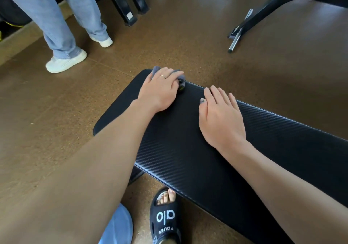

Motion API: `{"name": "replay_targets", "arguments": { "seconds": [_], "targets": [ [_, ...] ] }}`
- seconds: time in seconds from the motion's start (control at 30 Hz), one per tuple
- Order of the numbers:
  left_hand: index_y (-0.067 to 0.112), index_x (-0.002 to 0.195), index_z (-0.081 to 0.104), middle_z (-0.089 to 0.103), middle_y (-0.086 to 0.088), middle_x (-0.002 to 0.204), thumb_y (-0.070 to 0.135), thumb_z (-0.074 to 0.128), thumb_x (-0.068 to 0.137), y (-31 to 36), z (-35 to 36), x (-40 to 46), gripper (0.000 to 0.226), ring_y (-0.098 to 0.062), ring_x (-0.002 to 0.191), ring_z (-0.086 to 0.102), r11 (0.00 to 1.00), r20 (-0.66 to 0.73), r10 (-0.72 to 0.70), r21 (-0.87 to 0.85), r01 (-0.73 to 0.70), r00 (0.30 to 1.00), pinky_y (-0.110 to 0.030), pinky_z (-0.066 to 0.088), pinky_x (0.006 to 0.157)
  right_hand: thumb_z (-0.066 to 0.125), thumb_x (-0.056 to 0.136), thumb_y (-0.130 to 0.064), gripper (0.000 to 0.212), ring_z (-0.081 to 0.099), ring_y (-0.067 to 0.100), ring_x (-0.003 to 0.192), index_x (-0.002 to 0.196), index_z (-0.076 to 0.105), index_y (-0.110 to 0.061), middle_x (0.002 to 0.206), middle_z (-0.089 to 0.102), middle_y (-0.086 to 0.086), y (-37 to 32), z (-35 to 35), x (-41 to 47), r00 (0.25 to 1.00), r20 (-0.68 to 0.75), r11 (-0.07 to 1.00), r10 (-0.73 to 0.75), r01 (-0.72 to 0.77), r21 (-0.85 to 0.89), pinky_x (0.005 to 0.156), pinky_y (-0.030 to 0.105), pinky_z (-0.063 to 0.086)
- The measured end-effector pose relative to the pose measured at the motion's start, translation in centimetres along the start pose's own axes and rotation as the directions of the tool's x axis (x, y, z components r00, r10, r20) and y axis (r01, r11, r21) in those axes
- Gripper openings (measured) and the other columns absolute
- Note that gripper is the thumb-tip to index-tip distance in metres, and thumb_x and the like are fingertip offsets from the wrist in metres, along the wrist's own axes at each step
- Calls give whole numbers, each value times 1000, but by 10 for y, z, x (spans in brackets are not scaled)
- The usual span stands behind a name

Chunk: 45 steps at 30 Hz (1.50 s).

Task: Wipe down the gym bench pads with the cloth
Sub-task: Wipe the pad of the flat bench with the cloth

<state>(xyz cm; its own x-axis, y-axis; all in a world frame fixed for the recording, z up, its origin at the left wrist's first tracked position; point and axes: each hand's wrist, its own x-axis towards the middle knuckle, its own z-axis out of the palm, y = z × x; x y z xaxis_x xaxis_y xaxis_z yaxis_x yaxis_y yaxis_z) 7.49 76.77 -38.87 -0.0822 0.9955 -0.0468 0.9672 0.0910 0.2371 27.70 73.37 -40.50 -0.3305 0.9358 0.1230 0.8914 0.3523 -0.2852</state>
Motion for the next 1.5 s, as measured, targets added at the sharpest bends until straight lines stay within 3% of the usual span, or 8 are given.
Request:
{"name": "replay_targets", "arguments": {
  "seconds": [0.13, 0.3, 0.5, 0.7, 1.03, 1.13, 1.27, 1.5],
  "targets": [
    [41, 152, 39, 34, 8, 162, 33, 22, 111, -33, -14, 1, 45, -17, 153, 24, 978, -36, -201, -61, 198, 979, -47, 20, 124, 20, 110, -34, 55, 27, 23, 154, 157, 38, -12, 164, 37, 8, 0, -2, -3, 1000, 9, 1000, 4, -4, 21, 129, 42, 13],
    [25, 144, 42, 57, -16, 139, 43, 15, 110, -62, -29, -35, 47, -41, 126, 54, 812, 36, -577, -75, 578, 816, -51, 39, 100, 18, 108, -35, 57, 33, 25, 151, 154, 42, -11, 160, 42, 9, -2, -1, 0, 1000, -6, 1000, -5, 5, -10, 128, 45, 17],
    [19, 117, 40, 55, -17, 131, 40, 15, 111, -66, -26, -86, 34, -38, 111, 55, 781, 36, -620, -69, 621, 784, -50, 34, 92, 5, 105, -38, 69, 37, 30, 148, 154, 42, -7, 157, 45, 13, -3, 0, -2, 999, -19, 999, -26, 25, -45, 125, 49, 24],
    [10, 136, 45, 57, -19, 136, 39, 16, 110, -63, -26, -54, 48, -40, 122, 56, 764, 35, -640, -73, 641, 767, -50, 38, 97, 4, 104, -39, 70, 34, 29, 150, 156, 38, -7, 159, 42, 12, -5, 2, 1, 1000, -8, 999, -20, 20, -50, 126, 49, 21],
    [19, 143, 54, 52, -9, 149, 27, 24, 108, -3, -9, 37, 46, -29, 142, 41, 919, -59, -395, -10, 395, 917, -49, 22, 121, 12, 108, -35, 62, 34, 29, 151, 154, 41, -5, 159, 43, 14, -2, 5, 2, 999, -19, 999, -35, 35, -7, 127, 48, 19],
    [27, 137, 61, 58, 1, 145, 24, 25, 107, 32, 7, 25, 46, -18, 142, 42, 993, -67, -107, 36, 109, 992, -40, 13, 123, 19, 108, -31, 58, 39, 25, 147, 149, 47, -3, 153, 50, 13, -1, 2, 3, 997, -76, 980, 15, 1, 197, 126, 43, 21],
    [29, 148, 48, 42, 8, 157, 24, 30, 109, 50, 12, -20, 43, -10, 150, 26, 998, -53, 10, -69, -13, 999, -38, 7, 124, 27, 111, -26, 48, 44, 22, 142, 149, 47, -6, 153, 50, 9, 9, -22, -6, 962, -86, 812, 258, -167, 559, 114, 26, 29],
    [24, 165, 21, 11, 8, 173, 27, 30, 111, 110, 27, -94, 54, -9, 158, 3, 989, 46, 144, -49, -142, 988, -39, -1, 129, 26, 112, -31, 51, 35, 23, 149, 155, 40, -8, 158, 44, 8, 59, -52, -48, 979, -25, 915, 204, -181, 360, 124, 40, 25]
  ]
}}
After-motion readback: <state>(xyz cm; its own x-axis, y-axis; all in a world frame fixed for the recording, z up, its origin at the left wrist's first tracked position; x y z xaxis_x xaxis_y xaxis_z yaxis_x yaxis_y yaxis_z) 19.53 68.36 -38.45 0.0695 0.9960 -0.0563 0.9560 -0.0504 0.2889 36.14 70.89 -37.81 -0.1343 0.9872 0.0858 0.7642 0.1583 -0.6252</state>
